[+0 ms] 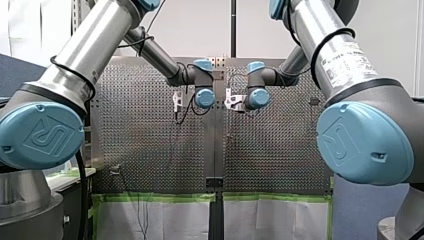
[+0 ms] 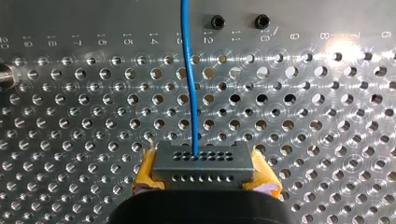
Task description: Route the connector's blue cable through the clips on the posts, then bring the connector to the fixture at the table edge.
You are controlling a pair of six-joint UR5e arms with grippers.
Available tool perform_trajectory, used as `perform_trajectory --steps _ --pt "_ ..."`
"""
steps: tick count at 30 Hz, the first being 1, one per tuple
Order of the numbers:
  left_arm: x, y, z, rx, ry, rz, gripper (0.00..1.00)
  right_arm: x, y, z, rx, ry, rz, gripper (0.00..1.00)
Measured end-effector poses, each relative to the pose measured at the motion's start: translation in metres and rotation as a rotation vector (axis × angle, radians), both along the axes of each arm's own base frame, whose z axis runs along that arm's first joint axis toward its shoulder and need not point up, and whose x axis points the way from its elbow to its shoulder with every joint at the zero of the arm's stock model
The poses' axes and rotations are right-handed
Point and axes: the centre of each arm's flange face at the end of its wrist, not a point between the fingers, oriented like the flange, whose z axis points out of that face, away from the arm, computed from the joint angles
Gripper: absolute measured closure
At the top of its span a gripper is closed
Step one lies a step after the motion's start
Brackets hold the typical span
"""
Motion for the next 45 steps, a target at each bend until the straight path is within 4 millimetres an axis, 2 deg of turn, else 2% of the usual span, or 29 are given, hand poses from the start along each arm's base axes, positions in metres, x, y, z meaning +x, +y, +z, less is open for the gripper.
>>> perform_trajectory --steps 13,21,31,42,45 --pt "-0.005 0.003 -0.004 0.016 0.033 0.032 1.00 -0.002 0.001 -0.002 0.013 0.014 -0.007 1.00" --pt "-0.018 -0.003 -0.011 0.032 0.056 0.030 1.00 -0.011 0.003 -0.012 0.029 0.057 -0.056 1.00" --pt "-0.043 -0.017 -0.036 0.049 0.058 -0.034 1.00 -0.019 0.014 -0.026 0.053 0.090 -0.078 1.00" --pt "-0.063 -0.011 -0.067 0.063 0.078 -0.054 1.00 -0.033 0.037 -0.004 0.022 0.061 -0.086 1.00" --pt "-0.069 -0.008 -0.076 0.068 0.088 -0.060 1.00 -0.036 0.044 -0.005 0.023 0.061 -0.087 1.00"
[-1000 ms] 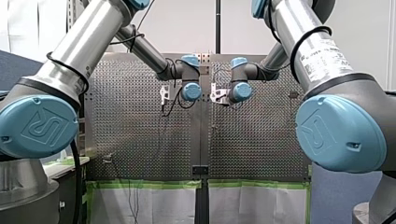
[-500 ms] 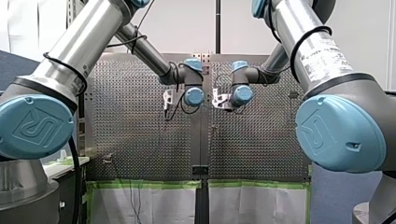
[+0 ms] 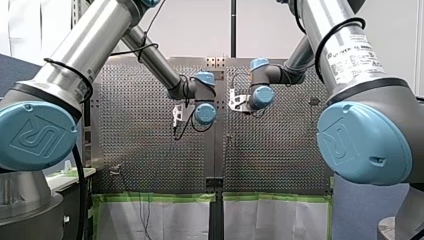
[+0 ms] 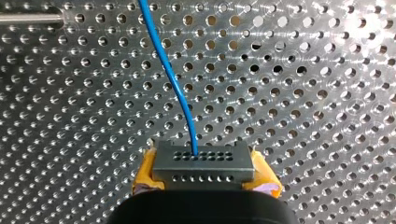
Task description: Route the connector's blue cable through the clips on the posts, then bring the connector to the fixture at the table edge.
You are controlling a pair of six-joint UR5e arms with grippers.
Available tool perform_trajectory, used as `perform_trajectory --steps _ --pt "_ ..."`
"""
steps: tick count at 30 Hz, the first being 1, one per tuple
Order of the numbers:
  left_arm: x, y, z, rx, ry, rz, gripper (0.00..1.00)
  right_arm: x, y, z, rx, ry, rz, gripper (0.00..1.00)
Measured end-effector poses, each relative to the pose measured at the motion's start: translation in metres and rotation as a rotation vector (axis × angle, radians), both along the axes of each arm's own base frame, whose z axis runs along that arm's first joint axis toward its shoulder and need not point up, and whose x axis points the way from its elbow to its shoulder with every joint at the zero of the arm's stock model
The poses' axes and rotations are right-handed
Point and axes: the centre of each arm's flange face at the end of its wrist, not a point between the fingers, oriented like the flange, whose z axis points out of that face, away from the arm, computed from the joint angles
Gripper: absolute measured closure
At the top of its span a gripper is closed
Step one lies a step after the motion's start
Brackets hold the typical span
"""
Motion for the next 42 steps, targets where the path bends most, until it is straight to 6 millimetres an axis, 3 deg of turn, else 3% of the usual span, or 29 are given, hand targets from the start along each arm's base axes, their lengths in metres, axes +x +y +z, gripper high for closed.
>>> perform_trajectory --steps 11,23,42 --pt "-0.015 -0.002 -0.015 0.012 0.020 -0.022 1.00 -0.012 0.021 -0.034 0.033 0.019 -0.001 1.00" --pt "-0.020 -0.011 -0.061 0.038 0.064 -0.032 1.00 -0.030 0.040 -0.070 0.073 0.042 -0.017 1.00" --pt "-0.019 -0.016 -0.064 0.032 0.061 -0.071 1.00 -0.060 0.029 -0.091 0.031 0.047 -0.073 1.00"
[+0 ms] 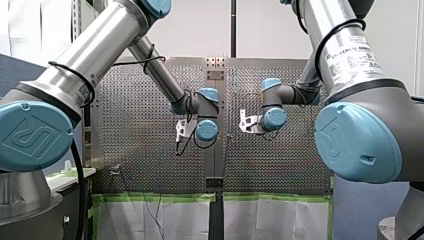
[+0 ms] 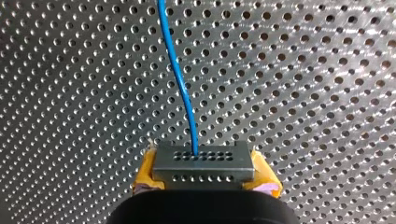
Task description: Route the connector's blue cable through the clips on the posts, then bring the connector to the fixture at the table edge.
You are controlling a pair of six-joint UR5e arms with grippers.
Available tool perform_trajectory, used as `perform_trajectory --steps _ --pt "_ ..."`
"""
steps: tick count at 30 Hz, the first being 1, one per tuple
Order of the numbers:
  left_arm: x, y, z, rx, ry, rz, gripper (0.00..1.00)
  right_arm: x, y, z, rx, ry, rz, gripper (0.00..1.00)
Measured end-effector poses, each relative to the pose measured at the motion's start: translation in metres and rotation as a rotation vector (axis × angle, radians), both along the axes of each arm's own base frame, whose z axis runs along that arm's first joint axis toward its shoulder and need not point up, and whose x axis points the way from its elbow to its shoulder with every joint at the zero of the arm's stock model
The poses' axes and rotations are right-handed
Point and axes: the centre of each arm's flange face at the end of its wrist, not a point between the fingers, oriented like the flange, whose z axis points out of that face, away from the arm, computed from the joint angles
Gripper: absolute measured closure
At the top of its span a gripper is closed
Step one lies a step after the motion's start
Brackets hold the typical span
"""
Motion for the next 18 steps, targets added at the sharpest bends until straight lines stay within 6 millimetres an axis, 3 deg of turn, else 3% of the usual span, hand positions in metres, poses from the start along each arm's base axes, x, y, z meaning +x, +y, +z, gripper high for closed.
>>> perform_trajectory --steps 9,18 --pt "0.010 -0.011 -0.020 -0.010 0.015 -0.015 1.00 -0.011 -0.009 -0.029 0.029 0.044 -0.014 1.00" --pt "0.010 -0.013 -0.036 0.003 0.033 -0.018 1.00 -0.019 -0.020 -0.041 0.021 0.042 0.014 1.00"
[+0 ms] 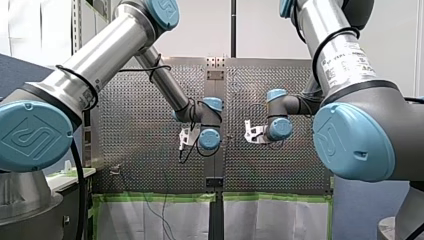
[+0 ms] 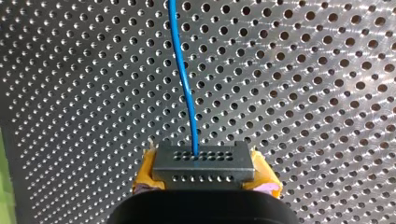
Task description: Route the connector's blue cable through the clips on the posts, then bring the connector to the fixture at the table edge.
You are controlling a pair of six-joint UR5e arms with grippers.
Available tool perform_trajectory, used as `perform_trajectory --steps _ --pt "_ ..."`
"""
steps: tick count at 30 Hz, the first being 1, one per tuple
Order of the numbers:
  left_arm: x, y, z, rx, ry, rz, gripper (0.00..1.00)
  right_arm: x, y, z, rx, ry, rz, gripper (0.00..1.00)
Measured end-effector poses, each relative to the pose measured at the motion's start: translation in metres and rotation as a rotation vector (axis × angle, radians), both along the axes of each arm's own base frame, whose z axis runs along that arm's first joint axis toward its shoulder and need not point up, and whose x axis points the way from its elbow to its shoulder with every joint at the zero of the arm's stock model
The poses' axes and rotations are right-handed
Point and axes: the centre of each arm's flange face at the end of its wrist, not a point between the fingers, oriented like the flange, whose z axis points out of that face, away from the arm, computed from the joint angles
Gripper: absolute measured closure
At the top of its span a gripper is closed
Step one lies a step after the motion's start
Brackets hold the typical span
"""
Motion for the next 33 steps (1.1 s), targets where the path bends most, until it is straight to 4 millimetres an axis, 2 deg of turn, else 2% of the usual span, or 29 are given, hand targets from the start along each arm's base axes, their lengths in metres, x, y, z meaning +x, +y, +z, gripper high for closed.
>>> perform_trajectory --steps 12,24,33 --pt "0.001 -0.002 0.001 -0.006 -0.002 -0.011 1.00 -0.008 -0.018 0.003 -0.059 -0.048 0.048 1.00" --pt "0.009 -0.020 -0.003 -0.043 0.002 -0.026 1.00 -0.011 -0.022 0.002 -0.058 -0.064 0.105 1.00" --pt "0.012 -0.024 -0.004 -0.046 0.007 -0.028 1.00 -0.013 -0.023 0.000 -0.053 -0.061 0.104 1.00"
